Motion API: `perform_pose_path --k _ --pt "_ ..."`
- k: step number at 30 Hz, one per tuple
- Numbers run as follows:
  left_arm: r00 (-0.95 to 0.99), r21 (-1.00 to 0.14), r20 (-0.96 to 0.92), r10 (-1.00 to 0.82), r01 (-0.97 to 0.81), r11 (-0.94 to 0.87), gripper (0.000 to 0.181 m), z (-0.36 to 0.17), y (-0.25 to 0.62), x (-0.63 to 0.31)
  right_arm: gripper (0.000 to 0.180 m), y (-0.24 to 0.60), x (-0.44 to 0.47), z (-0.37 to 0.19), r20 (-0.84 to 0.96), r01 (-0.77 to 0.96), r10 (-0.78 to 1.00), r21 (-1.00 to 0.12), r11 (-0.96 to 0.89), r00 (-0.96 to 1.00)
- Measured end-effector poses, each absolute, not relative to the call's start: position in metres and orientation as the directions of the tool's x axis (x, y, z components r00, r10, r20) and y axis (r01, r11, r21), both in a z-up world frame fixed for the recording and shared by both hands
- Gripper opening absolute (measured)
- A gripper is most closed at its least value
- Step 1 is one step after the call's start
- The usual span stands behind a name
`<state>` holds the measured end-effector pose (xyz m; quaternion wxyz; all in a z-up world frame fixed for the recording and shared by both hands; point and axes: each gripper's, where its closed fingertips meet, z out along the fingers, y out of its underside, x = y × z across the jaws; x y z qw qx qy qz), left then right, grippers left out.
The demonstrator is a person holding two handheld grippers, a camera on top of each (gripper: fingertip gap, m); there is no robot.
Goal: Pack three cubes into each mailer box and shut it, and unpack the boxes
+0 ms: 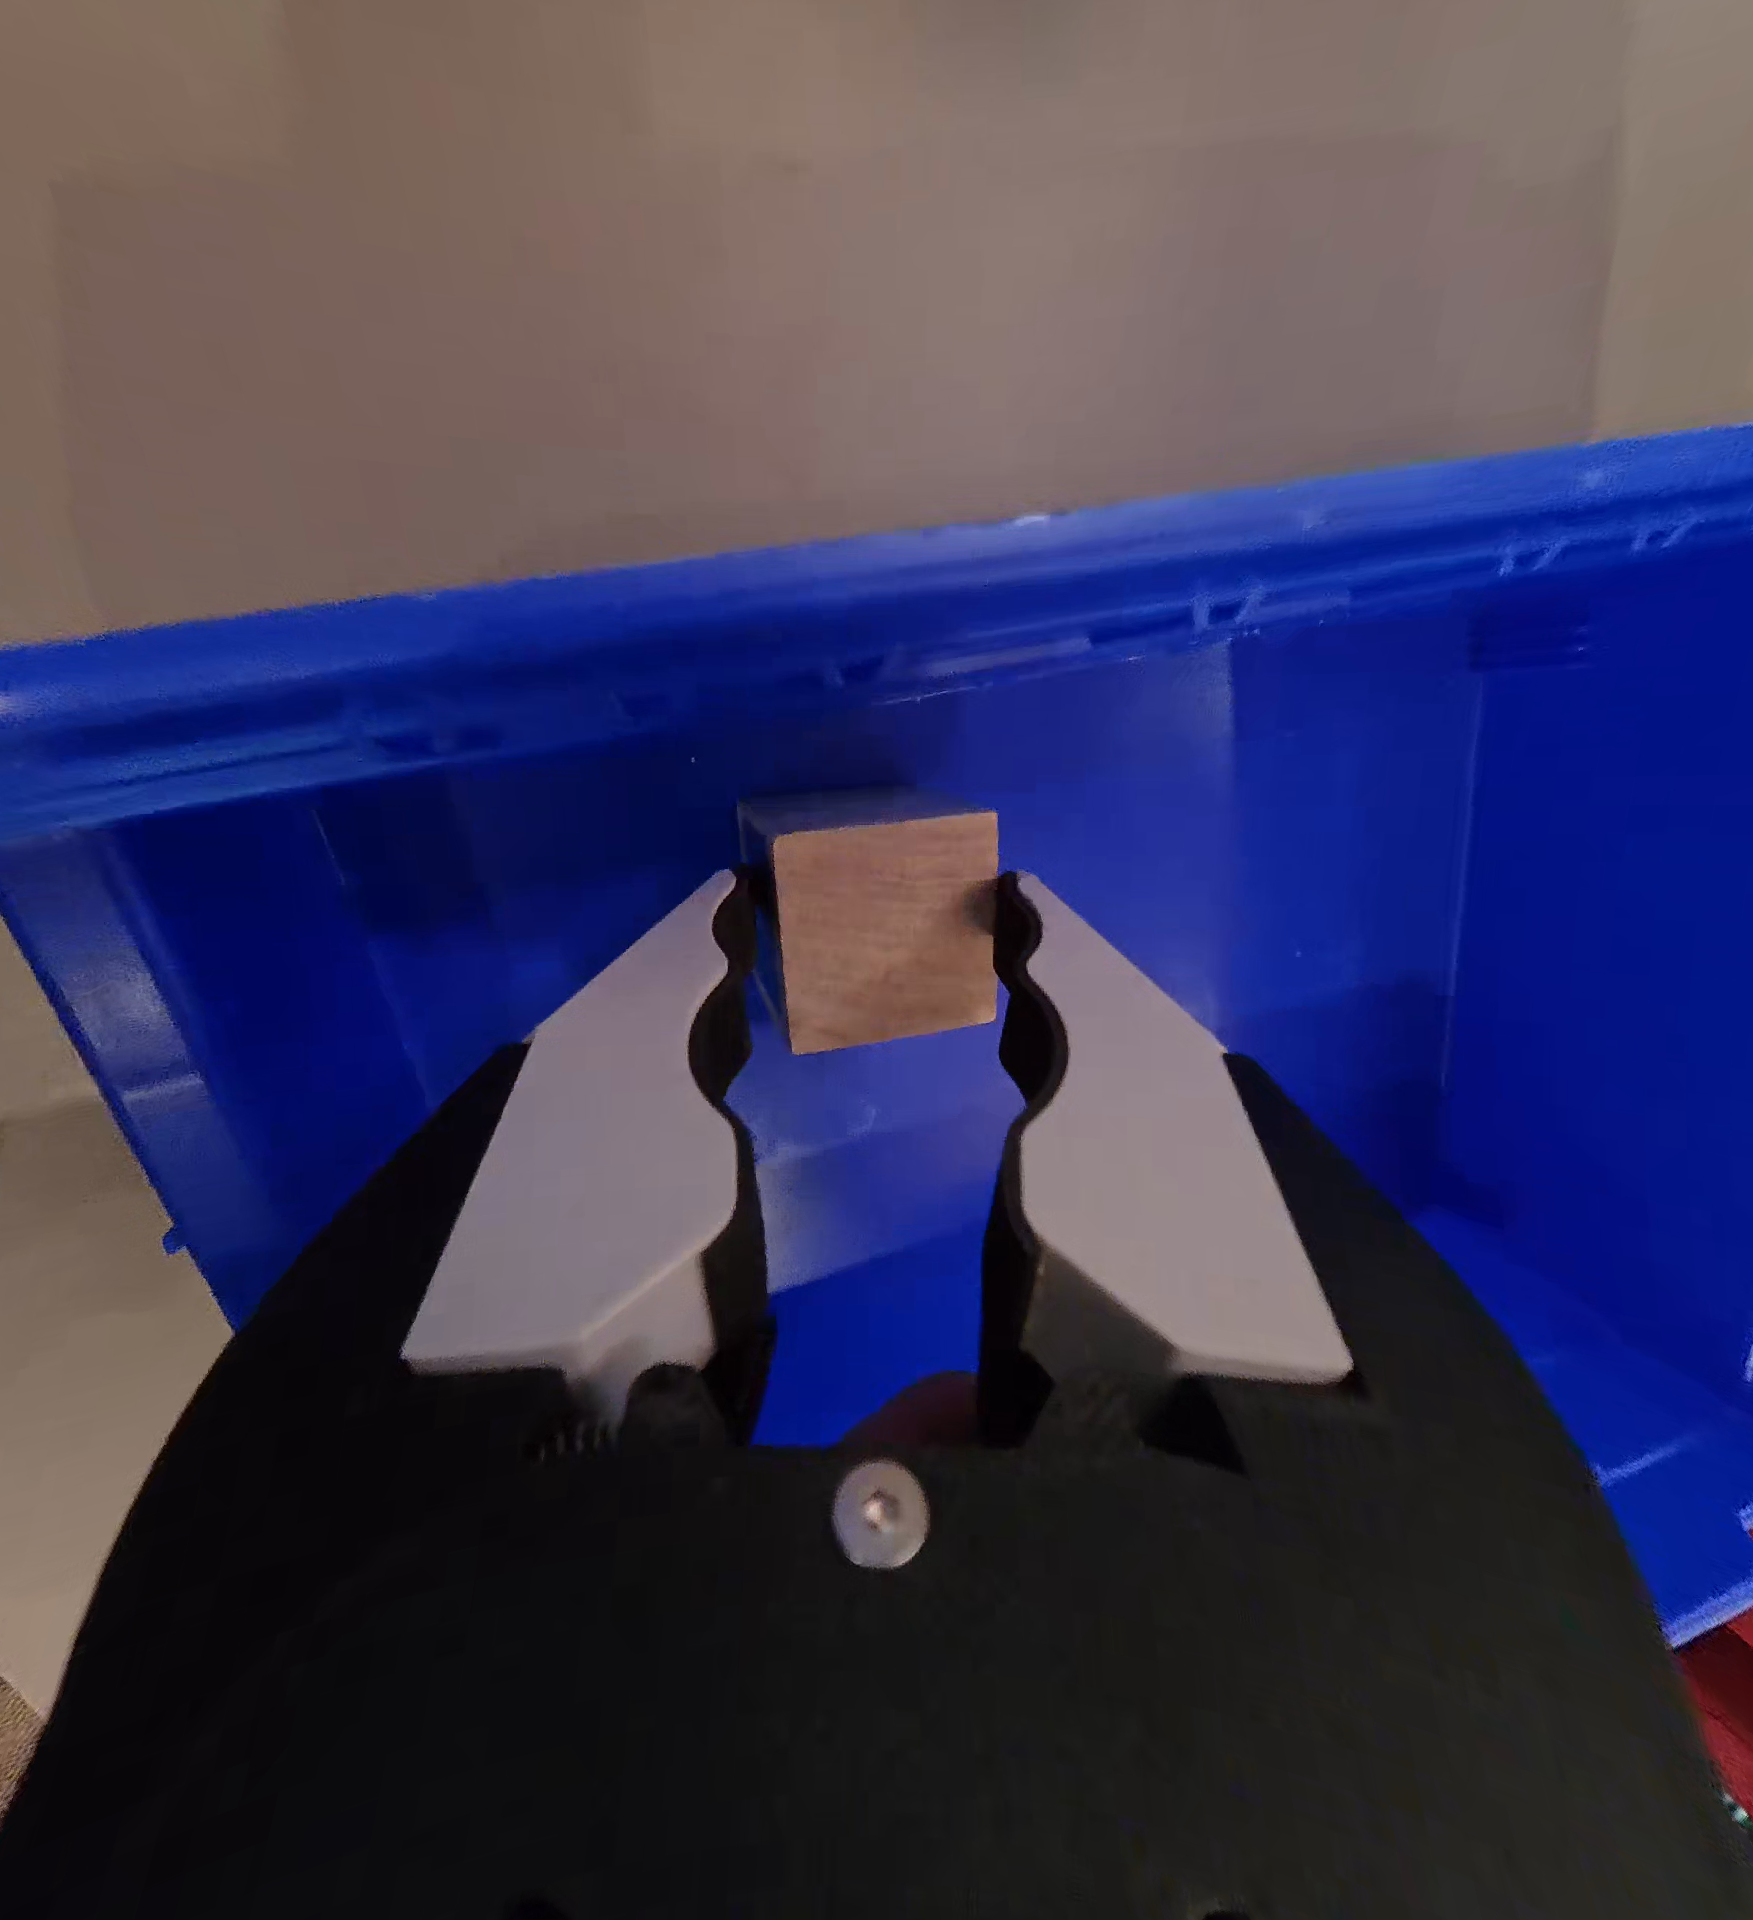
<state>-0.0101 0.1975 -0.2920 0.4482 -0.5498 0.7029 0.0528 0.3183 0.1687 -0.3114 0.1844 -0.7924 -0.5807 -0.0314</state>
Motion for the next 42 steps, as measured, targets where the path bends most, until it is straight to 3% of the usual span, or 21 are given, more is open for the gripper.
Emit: perform_pose_path --k 5,7,10,13,21,27,34,42 --pt "0.007 -0.416 -0.689 -0.725 -0.822 0.388 0.028 -0.292 0.197 -0.011 0.060 0.164 0.320 -0.288 0.249 0.905 0.889 -0.289 -0.311 0.385" --pt "0.008 -0.417 -0.689 -0.725 -0.823 0.387 0.028 -0.292 0.197 -0.011 0.063 0.171 0.324 -0.257 0.340 0.902 0.847 -0.294 -0.316 0.408" --pt "0.011 -0.422 -0.687 -0.726 -0.820 0.386 0.028 -0.292 0.198 -0.010 0.057 0.180 0.283 -0.196 0.447 0.892 0.805 -0.402 -0.207 0.389" --pt "0.005 -0.417 -0.690 -0.724 -0.820 0.392 0.028 -0.292 0.198 -0.010 0.053 0.183 0.199 -0.172 0.482 0.900 0.839 -0.435 -0.023 0.254" --pt "-0.002 -0.406 -0.705 -0.709 -0.819 0.405 0.028 -0.292 0.198 -0.010 0.034 0.225 0.053 -0.242 0.400 0.920 0.915 -0.374 0.117 0.047" --pt "-0.017 -0.395 -0.709 -0.705 -0.819 0.417 0.028 -0.293 0.198 -0.012 0.035 0.255 0.049 -0.298 0.374 0.969 0.927 -0.236 0.078 0.016" --pt "-0.020 -0.400 -0.708 -0.706 -0.812 0.425 0.028 -0.292 0.198 -0.010 0.031 0.262 0.060 -0.324 0.393 0.989 0.920 -0.140 0.050 0.009" --pt "-0.020 -0.394 -0.710 -0.704 -0.817 0.421 0.028 -0.292 0.198 -0.010 0.028 0.241 0.054 -0.325 0.282 0.975 0.959 -0.215 0.058 0.005"
